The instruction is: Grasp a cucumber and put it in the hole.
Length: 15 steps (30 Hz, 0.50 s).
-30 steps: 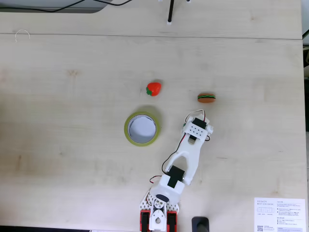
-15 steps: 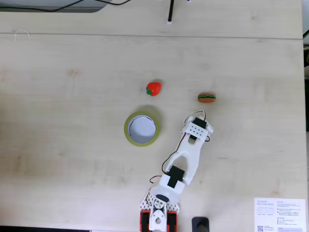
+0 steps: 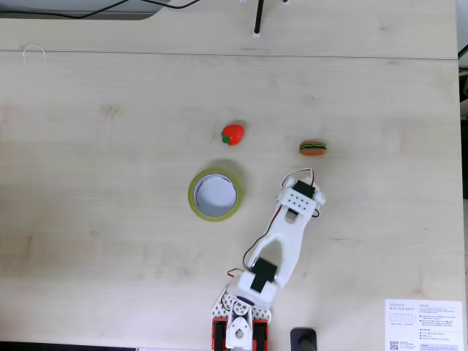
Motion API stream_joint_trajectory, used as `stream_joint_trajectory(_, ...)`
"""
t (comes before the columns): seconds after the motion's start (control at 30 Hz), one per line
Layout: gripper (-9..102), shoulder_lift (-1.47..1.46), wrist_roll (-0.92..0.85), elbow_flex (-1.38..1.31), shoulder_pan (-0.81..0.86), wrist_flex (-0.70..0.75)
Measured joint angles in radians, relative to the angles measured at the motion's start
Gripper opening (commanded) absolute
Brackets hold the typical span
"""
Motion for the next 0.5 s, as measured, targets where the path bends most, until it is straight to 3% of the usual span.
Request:
stream_joint_trajectory(0.2,1,0.115,0.046,0.000,0.002,0.048)
stream_joint_trajectory(0.5,2,0.336,0.259,0.000,-0.083,0.080)
